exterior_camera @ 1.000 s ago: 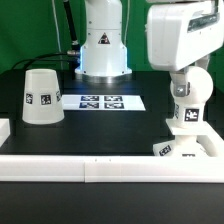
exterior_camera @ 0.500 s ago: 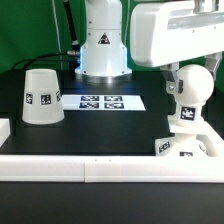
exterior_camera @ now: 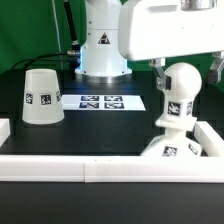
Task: Assemble lamp
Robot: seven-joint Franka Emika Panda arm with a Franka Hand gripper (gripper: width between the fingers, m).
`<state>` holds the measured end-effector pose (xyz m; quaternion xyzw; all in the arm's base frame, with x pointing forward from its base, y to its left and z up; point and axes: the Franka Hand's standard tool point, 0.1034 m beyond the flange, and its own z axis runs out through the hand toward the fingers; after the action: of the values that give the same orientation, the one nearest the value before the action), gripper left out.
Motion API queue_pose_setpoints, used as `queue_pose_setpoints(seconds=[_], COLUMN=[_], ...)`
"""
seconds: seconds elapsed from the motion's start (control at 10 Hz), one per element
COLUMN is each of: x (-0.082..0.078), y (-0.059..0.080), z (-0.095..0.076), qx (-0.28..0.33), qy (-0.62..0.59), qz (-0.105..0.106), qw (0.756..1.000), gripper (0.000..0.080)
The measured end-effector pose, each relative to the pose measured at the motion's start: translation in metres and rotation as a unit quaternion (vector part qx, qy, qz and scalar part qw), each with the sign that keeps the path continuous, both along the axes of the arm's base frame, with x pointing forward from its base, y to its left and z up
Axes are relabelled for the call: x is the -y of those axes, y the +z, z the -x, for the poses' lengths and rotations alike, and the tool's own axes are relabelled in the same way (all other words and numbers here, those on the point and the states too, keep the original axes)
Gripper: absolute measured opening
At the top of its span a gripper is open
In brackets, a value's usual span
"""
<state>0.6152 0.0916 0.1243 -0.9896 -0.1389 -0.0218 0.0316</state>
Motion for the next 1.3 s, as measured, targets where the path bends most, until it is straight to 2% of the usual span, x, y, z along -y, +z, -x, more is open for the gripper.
queue_pose_setpoints(seconds=[0.1, 0.3, 0.5, 0.7, 0.9, 1.0, 1.3], x=[0.000, -0.001, 0.000, 0.004, 0.017, 0.025, 0.023], y=[0.000, 0.000, 0.006, 0.023, 0.039, 0.041, 0.039], z=[0.000, 0.002, 0.012, 0.025, 0.033, 0.037, 0.036], qx=[0.000, -0.001, -0.003, -0.009, -0.007, -0.007, -0.008], qy=[0.001, 0.002, 0.003, 0.003, -0.001, -0.004, -0.003], qz=[0.000, 0.000, 0.001, 0.003, 0.005, 0.006, 0.006], qw=[1.000, 1.000, 1.000, 1.000, 1.000, 1.000, 1.000], gripper=[0.0683, 0.0696, 0.0698, 0.0698, 0.0698, 0.0698, 0.0698])
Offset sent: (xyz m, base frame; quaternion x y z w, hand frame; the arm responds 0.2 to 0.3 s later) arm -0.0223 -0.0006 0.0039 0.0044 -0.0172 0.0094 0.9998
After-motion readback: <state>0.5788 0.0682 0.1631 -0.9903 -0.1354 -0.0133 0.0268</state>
